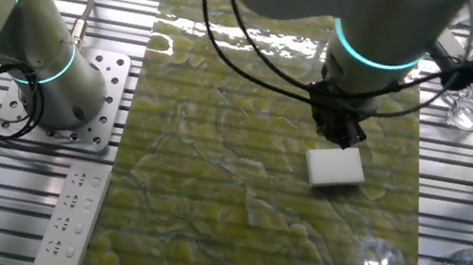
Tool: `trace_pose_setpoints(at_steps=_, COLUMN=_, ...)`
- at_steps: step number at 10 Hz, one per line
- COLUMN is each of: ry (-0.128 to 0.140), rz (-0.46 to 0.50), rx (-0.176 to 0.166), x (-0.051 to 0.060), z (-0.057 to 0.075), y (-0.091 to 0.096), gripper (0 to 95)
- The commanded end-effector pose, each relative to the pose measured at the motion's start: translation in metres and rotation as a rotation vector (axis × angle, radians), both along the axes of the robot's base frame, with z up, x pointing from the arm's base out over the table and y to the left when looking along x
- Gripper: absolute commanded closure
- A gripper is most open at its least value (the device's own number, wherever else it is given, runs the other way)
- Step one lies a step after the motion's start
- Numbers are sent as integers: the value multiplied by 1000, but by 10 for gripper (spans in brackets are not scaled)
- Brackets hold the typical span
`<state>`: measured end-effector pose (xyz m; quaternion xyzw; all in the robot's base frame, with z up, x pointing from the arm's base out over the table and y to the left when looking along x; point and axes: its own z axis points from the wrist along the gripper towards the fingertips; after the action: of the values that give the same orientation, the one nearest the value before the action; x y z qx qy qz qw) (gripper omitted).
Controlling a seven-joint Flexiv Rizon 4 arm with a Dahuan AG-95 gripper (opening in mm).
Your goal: Clean the tabletop with a sponge
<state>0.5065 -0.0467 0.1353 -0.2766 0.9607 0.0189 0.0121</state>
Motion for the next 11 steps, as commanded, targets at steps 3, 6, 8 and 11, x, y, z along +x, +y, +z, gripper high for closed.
trace_pose_setpoints(at_steps=3, ry=17, rz=-45, rx=21, x=3, z=-5, y=-3, gripper=380)
trace_pose_setpoints(at_steps=6, ry=12, rz=-58, rx=20, x=13, z=-18, y=-9, gripper=380)
trace_pose_setpoints(at_steps=8, ry=13, rz=-75, rx=1, x=28, z=-28, y=-16, gripper=570)
trace_pose_setpoints(at_steps=11, ry=4, rz=-81, rx=4, x=36, z=-40, y=-19, gripper=570)
